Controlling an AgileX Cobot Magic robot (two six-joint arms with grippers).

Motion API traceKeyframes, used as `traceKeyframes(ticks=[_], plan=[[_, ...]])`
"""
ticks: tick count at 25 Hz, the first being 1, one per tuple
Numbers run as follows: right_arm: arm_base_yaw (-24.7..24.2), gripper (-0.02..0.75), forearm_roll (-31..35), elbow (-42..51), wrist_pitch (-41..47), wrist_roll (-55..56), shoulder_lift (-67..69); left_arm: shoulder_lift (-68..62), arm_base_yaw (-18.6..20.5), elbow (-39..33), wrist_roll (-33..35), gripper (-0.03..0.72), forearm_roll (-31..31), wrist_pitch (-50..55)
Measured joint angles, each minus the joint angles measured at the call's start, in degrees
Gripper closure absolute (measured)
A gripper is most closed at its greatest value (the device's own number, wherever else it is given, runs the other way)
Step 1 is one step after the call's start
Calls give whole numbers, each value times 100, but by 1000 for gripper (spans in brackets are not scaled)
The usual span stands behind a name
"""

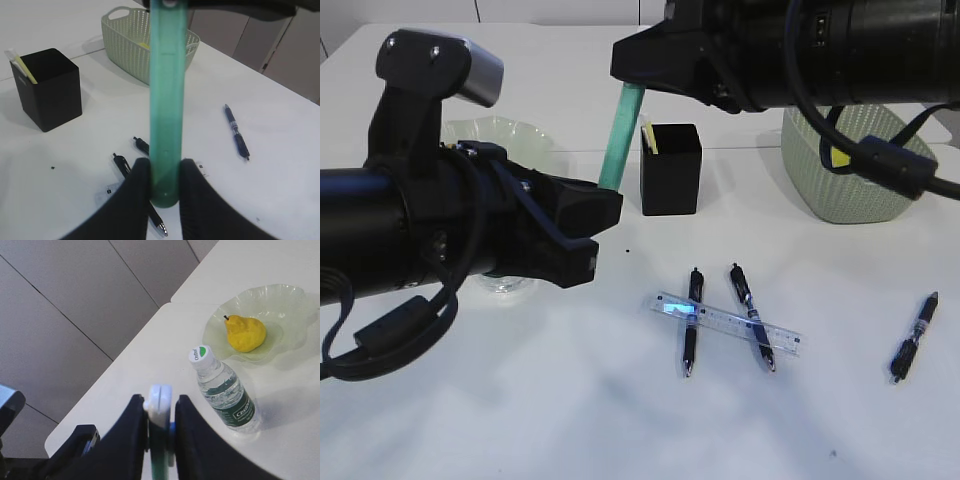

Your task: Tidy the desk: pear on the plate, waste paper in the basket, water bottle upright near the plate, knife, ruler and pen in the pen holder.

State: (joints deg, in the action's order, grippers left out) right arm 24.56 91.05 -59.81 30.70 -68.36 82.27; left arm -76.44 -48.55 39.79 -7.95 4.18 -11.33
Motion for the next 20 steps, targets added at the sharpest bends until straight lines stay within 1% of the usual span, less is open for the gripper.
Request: traceKeyframes(ticks=[8, 11, 14, 18, 20], plan=[[0, 629, 0, 0, -2, -35, 0, 0, 0, 0, 0, 596, 0, 0], [0, 629, 0, 0, -2, -43, 0, 0, 0, 0, 0, 585, 0, 0], [0, 629, 0, 0, -2, -47, 0, 0, 0, 0, 0, 544, 0, 0], [0, 630, 54, 0, 74, -12, 0, 0, 0, 0, 0, 428, -11, -14], [0, 630, 61, 0, 76, -11, 0, 0, 0, 0, 0, 384, -11, -14]])
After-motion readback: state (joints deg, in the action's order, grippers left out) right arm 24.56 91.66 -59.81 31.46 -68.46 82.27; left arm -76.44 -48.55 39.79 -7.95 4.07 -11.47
